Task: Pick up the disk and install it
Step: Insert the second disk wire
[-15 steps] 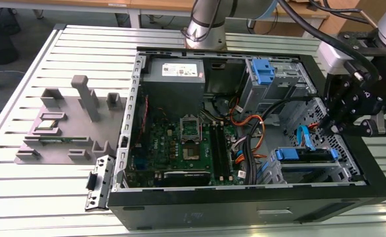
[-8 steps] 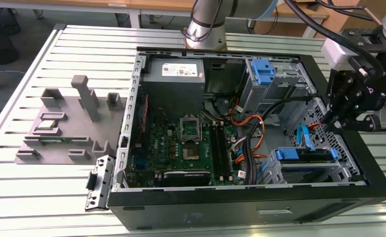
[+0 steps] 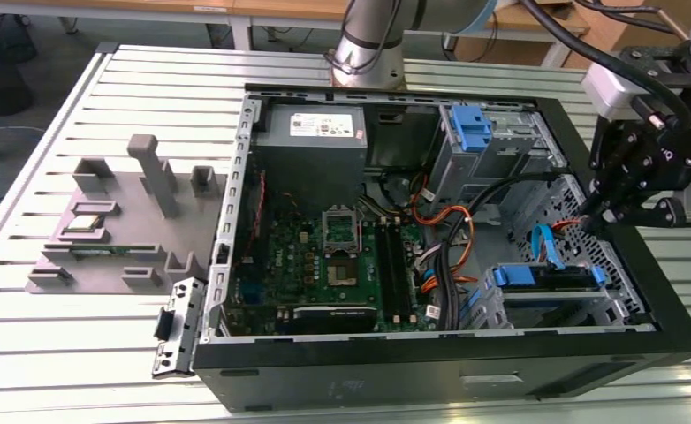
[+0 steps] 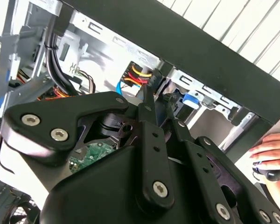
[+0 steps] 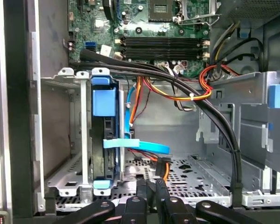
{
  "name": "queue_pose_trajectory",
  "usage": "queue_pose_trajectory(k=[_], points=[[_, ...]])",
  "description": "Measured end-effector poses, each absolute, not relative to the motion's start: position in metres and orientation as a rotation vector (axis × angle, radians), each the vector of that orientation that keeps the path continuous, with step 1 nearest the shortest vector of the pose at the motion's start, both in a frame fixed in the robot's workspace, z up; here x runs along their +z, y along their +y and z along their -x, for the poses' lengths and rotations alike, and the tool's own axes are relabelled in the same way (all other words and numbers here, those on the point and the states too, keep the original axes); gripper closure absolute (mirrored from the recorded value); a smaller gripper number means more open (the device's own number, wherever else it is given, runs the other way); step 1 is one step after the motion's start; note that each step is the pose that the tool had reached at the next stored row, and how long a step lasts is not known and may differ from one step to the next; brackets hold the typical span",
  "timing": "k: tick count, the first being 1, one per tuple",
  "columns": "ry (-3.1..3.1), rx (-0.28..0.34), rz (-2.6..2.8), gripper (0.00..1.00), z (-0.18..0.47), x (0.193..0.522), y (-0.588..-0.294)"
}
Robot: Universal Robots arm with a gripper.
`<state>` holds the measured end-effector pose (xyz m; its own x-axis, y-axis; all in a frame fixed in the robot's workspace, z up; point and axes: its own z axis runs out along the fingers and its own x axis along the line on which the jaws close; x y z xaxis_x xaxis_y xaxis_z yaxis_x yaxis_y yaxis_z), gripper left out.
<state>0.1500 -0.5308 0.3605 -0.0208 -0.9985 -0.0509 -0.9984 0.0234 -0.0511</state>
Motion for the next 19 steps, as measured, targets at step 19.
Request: queue_pose_trajectory(k=[19], points=[[2.192, 0.003, 2.144, 0.70, -0.1567, 0.3583, -0.5283]])
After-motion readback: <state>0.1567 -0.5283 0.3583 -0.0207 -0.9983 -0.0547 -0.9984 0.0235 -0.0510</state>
